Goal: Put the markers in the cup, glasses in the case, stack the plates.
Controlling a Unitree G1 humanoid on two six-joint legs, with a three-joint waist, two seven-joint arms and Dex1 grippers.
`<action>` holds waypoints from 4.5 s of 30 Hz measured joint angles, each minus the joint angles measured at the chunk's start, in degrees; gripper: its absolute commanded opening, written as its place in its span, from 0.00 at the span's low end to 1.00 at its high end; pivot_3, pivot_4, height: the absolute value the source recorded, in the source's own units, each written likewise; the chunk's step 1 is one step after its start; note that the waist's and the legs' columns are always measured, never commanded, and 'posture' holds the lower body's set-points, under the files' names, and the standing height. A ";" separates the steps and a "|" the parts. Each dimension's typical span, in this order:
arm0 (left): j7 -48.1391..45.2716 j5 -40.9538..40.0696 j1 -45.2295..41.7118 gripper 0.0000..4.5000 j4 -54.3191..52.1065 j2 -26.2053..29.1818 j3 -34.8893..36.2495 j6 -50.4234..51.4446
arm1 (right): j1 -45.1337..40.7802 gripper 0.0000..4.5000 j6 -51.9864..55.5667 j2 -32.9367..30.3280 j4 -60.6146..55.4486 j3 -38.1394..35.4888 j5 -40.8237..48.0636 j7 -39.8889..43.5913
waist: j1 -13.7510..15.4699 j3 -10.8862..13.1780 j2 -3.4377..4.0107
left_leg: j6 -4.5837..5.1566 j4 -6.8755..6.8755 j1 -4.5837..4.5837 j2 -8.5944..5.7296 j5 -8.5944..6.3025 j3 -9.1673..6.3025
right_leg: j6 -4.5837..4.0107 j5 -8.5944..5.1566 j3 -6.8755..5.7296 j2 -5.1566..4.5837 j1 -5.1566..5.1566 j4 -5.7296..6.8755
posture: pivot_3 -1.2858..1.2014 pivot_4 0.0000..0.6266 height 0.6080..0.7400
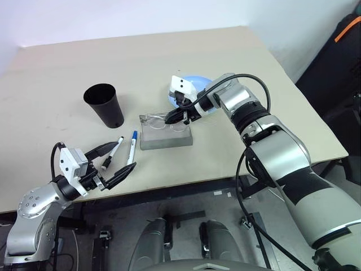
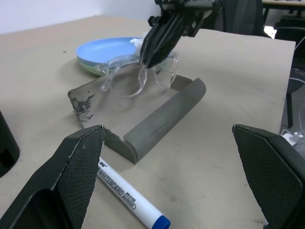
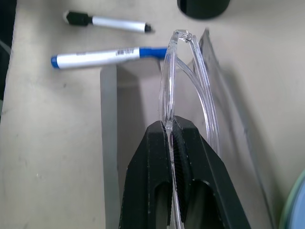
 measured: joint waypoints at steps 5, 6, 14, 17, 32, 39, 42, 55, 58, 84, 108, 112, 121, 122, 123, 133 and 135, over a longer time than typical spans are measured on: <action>0.24 -0.02 -0.04 1.00 -0.01 0.01 0.14 0.03 | 0.00 0.01 -0.52 1.45 0.46 -0.09 -1.55 1.50 | -0.04 0.00 0.00 | -0.03 -0.02 0.02 0.00 0.02 -0.05 | 0.00 0.00 0.03 0.05 -0.04 0.05 | 0.52 0.24 0.79; 0.23 -0.03 -0.04 1.00 -0.01 0.01 0.14 0.04 | 0.00 0.01 -0.77 1.89 0.63 -0.10 -1.85 1.48 | -0.03 0.00 0.00 | -0.03 -0.02 0.02 0.00 0.02 -0.05 | 0.00 0.00 0.03 0.05 -0.04 0.05 | 0.52 0.24 0.79; 0.14 -0.08 -0.01 1.00 -0.01 0.02 0.15 0.04 | 0.24 0.01 -2.07 4.11 1.83 -0.03 -4.90 2.06 | -0.01 0.00 0.00 | -0.07 -0.02 0.02 0.00 0.04 -0.03 | -0.01 0.00 0.05 0.07 -0.05 0.06 | 0.52 0.24 0.79; 0.03 -0.07 0.26 1.00 -0.01 0.02 0.17 -0.03 | 0.41 0.01 -2.07 4.27 1.99 0.03 -5.99 2.58 | 0.02 0.00 0.00 | -0.11 -0.07 0.02 0.00 0.07 -0.04 | -0.01 -0.01 0.05 0.07 -0.07 0.06 | 0.52 0.24 0.79; -1.38 0.09 1.20 1.00 0.46 0.02 0.18 -2.16 | 0.52 0.01 -0.74 5.54 2.94 -0.72 -8.29 2.20 | -0.02 -0.01 0.00 | -0.14 -0.13 0.09 0.00 0.08 -0.04 | -0.07 -0.03 0.10 0.10 -0.08 0.07 | 0.52 0.24 0.79; -1.52 0.80 1.74 1.00 0.50 0.02 0.17 -2.44 | 0.52 0.01 -0.37 5.74 3.16 -1.24 -8.39 1.68 | -0.03 -0.01 0.00 | -0.14 -0.15 0.16 0.00 0.08 -0.04 | -0.15 -0.08 0.14 0.12 -0.06 0.11 | 0.52 0.24 0.79; -1.52 1.11 1.84 1.00 0.57 0.01 0.17 -2.44 | 0.52 0.01 -0.36 5.75 3.23 -1.50 -8.63 1.71 | -0.01 -0.01 0.00 | -0.14 -0.15 0.16 0.00 0.09 -0.04 | -0.15 -0.08 0.14 0.12 -0.06 0.12 | 0.52 0.24 0.79; -1.24 1.18 1.04 1.00 0.60 0.01 0.15 -2.33 | 0.53 0.60 -0.41 6.04 3.94 -1.96 -9.42 1.65 | -0.02 -0.01 0.01 | -0.16 -0.15 0.15 0.00 0.09 -0.03 | -0.16 -0.06 0.17 0.13 -0.08 0.11 | 0.52 0.24 0.79; -0.99 1.18 1.04 1.00 0.57 0.01 0.15 -2.22 | 0.52 0.60 -0.44 6.03 3.94 -2.21 -9.40 1.28 | -0.02 -0.01 0.01 | -0.16 -0.15 0.15 0.00 0.09 -0.04 | -0.16 -0.06 0.17 0.13 -0.08 0.11 | 0.52 0.24 0.79; 0.30 1.13 -1.32 1.00 0.42 0.05 0.09 -0.45 | -3.44 0.00 -1.84 4.18 5.18 -17.98 -1.02 -25.44 | -0.13 -0.01 0.01 | -0.16 -0.16 0.12 0.00 0.10 -0.03 | -0.18 -0.06 0.19 0.10 -0.07 0.09 | 0.52 0.24 0.79; 0.15 -0.06 4.62 1.00 -2.01 0.15 3.09 0.03 | 0.65 0.00 -2.19 5.07 6.96 -10.02 -10.32 -13.67 | -0.05 -0.01 0.00 | -0.15 -0.24 0.51 0.04 0.10 -0.03 | -0.33 -0.02 0.27 0.20 0.18 0.10 | 0.52 0.24 0.79; -0.35 -0.06 4.61 1.00 -1.96 0.15 3.16 -0.29 | 0.64 0.00 -1.57 4.70 6.78 -9.53 -10.34 -8.98 | 0.01 -0.01 -0.01 | -0.16 -0.27 0.52 0.04 0.10 -0.05 | -0.36 -0.01 0.28 0.22 0.16 0.10 | 0.52 0.24 0.79; -1.34 0.01 2.96 1.00 -0.47 0.17 3.16 -1.03 | 1.53 0.00 -0.57 4.60 2.35 -8.81 -9.71 -1.90 | -0.01 -0.02 -0.01 | -0.16 -0.31 0.51 0.04 0.10 -0.03 | -0.36 -0.01 0.42 0.27 0.09 0.07 | 0.52 0.24 0.79; -1.46 0.02 2.82 1.00 -0.24 0.17 3.16 -1.07 | 2.05 0.00 -0.27 4.60 1.80 -8.78 -9.48 -1.60 | -0.01 -0.02 -0.01 | -0.16 -0.31 0.51 0.04 0.10 -0.03 | -0.36 -0.01 0.43 0.27 0.09 0.07 | 0.52 0.24 0.79; -1.51 0.02 2.80 1.00 -0.03 0.17 3.16 -1.11 | 2.59 0.00 -0.01 4.61 1.46 -8.77 -9.33 -1.29 | 0.00 -0.02 -0.01 | -0.16 -0.31 0.51 0.04 0.10 -0.03 | -0.36 -0.01 0.44 0.27 0.09 0.07 | 0.52 0.24 0.79; -1.50 0.03 2.75 1.00 0.49 0.17 3.17 -1.22 | 8.57 0.00 0.78 4.81 -5.57 -8.27 -7.55 -1.00 | -0.06 -0.02 -0.02 | -0.16 -0.40 0.56 0.04 0.10 -0.01 | -0.37 0.00 0.50 0.27 0.08 0.06 | 0.52 0.24 0.79; -1.34 0.04 2.75 1.00 0.48 0.17 3.17 -1.21 | 9.45 0.00 0.91 4.86 -7.07 -8.18 -6.89 -0.29 | -0.08 -0.02 -0.02 | -0.16 -0.48 0.60 0.04 0.10 0.01 | -0.37 0.00 0.53 0.27 0.08 0.06 | 0.52 0.24 0.79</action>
